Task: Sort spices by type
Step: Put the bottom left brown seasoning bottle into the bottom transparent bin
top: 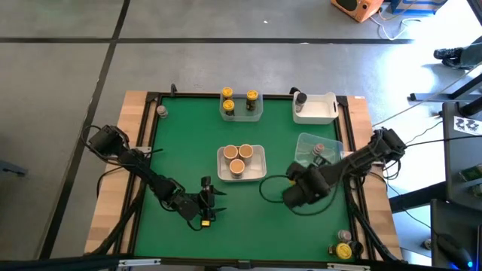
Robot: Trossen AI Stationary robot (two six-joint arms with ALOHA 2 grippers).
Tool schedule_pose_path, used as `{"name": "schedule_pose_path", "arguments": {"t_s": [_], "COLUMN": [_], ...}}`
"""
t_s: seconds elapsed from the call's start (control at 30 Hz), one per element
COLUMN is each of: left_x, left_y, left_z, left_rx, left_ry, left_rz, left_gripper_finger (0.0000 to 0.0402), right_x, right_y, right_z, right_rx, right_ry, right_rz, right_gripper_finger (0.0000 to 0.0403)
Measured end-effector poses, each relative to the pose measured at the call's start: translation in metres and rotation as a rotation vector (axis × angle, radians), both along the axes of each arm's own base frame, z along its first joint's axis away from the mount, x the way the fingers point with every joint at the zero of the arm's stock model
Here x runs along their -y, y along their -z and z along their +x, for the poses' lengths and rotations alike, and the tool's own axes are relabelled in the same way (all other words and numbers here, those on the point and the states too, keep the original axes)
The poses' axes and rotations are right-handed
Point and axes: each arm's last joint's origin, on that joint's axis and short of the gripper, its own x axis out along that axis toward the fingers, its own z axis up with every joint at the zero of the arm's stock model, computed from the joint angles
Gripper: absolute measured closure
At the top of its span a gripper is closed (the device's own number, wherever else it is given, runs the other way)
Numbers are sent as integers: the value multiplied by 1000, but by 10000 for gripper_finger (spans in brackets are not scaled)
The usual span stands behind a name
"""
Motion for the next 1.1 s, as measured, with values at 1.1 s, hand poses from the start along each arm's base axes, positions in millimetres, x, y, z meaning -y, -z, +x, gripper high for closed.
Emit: {"name": "schedule_pose_path", "arguments": {"t_s": [1.1], "left_x": [3], "left_y": [0], "left_z": [-2], "left_rx": [1], "left_ry": [11], "left_rz": [-6], "left_gripper_finger": [169], "right_x": [149], "right_y": [63], "right_z": [-24], "right_rx": [-79], "right_ry": [144], "right_rz": [2], "right_gripper_finger": [222]}}
